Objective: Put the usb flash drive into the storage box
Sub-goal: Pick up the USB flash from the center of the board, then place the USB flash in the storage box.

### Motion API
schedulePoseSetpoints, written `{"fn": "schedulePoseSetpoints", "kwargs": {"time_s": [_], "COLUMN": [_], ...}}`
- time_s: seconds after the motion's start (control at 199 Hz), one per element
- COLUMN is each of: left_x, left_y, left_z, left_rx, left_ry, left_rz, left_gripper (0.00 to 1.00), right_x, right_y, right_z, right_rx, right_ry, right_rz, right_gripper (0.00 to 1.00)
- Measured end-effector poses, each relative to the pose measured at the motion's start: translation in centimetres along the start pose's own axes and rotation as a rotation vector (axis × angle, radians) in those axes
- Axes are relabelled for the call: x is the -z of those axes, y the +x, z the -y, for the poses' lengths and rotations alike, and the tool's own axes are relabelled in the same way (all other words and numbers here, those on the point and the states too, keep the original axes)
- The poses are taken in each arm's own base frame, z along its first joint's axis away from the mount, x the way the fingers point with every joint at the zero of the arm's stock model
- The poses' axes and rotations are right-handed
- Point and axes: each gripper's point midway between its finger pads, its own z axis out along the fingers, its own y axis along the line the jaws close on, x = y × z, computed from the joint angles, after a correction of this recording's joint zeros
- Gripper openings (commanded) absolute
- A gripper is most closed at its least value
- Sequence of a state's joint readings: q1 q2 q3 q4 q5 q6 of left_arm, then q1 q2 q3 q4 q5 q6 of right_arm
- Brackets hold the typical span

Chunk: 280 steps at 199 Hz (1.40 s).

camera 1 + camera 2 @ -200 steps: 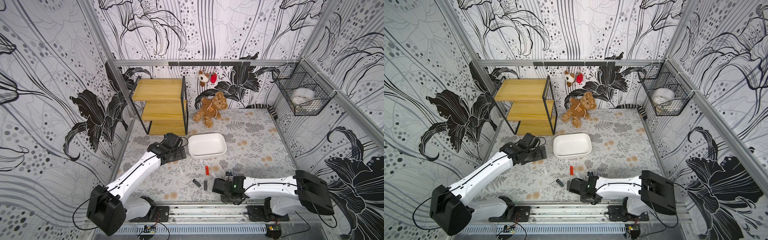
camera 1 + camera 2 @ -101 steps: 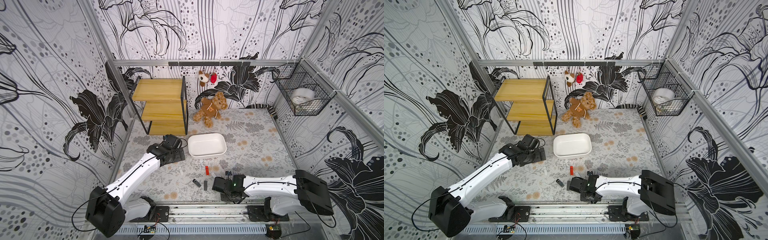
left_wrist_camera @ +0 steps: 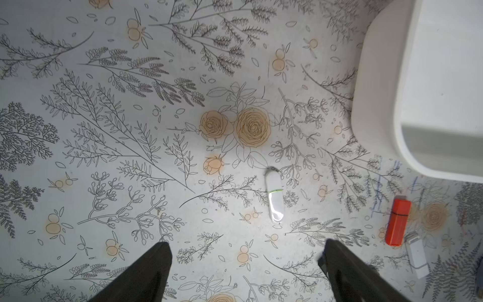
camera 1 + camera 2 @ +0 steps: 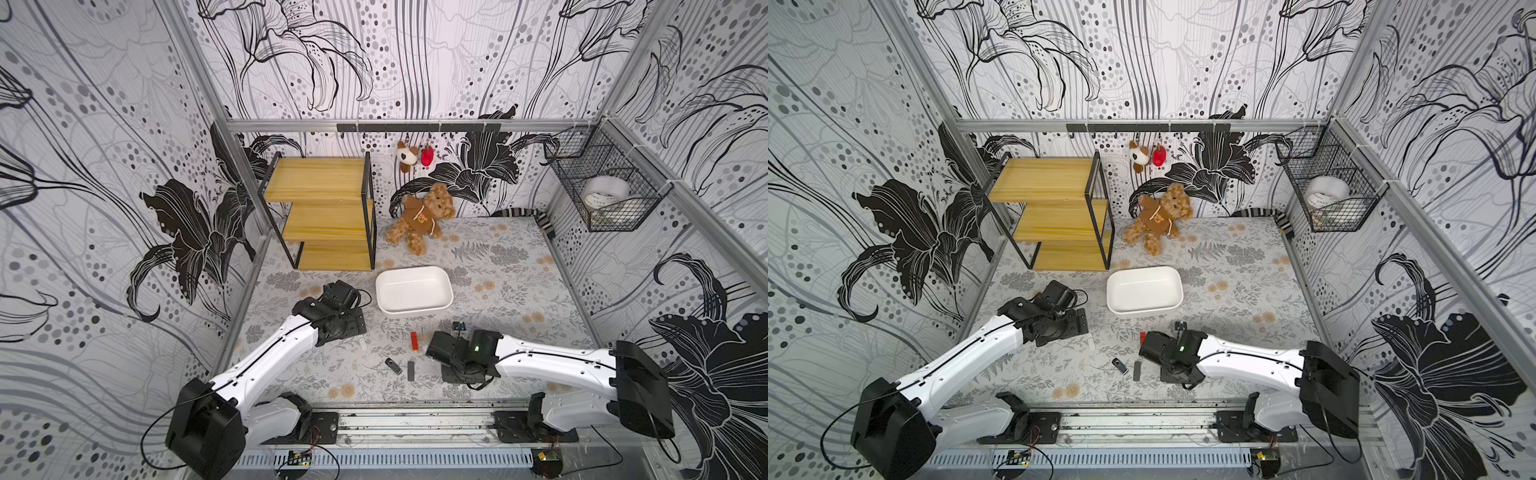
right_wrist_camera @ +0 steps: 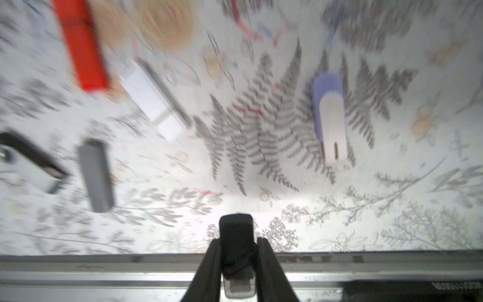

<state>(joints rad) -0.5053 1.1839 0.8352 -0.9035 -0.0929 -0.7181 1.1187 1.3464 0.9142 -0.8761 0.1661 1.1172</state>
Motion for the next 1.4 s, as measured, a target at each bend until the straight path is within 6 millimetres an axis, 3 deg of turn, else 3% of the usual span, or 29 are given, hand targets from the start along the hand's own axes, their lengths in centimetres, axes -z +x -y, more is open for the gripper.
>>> {"fn": "schedulePoseSetpoints", "kwargs": {"time_s": [0.075,0.191,0.326,0.446,0.552,0.667,0.752,0.938,1.244,1.404], "left_x": [-0.8,-2.0,-3.0,-3.3,-3.7,-4.3,-4.8,-5.6,-6.4,-6.7], "left_y": [0.9,1.6,1.5,1.2,1.1,1.4,1.7,2.2,2.2,2.2], "left_z": [-0.4,-0.6,-0.2,0.3,0.9,1.7,2.2,2.6,3.5,3.9], "left_rx": [0.004,0.010,0.011,0.020,0.029,0.026,0.018,0.002,-0.002,-0.013], "left_ry": [-0.009,-0.025,-0.034,-0.019,-0.004,0.008,0.007,-0.005,-0.006,-0.017], "left_rz": [-0.021,-0.049,-0.060,-0.051,-0.051,-0.058,-0.068,-0.086,-0.086,-0.085], "left_gripper": [0.95,0.95,0.93,0.88,0.80,0.79,0.79,0.77,0.71,0.68], "right_x": [1.7,4.4,5.4,3.0,-0.5,-4.3,-5.6,-6.4,-9.4,-9.8], "right_y": [-3.1,-9.5,-16.0,-21.2,-23.7,-25.0,-25.2,-26.0,-25.5,-25.6], "right_z": [-0.9,-1.4,-1.7,-2.9,-4.3,-4.8,-4.6,-4.4,-3.1,-2.3], "right_rx": [-0.010,-0.032,-0.023,0.025,0.082,0.121,0.135,0.163,0.194,0.185], "right_ry": [-0.038,-0.076,-0.078,-0.055,-0.036,-0.011,0.007,0.034,0.111,0.120], "right_rz": [0.054,0.145,0.217,0.226,0.199,0.156,0.134,0.139,0.097,0.088], "right_gripper": [0.00,0.00,0.00,0.00,0.00,0.00,0.00,0.00,0.00,0.00]}}
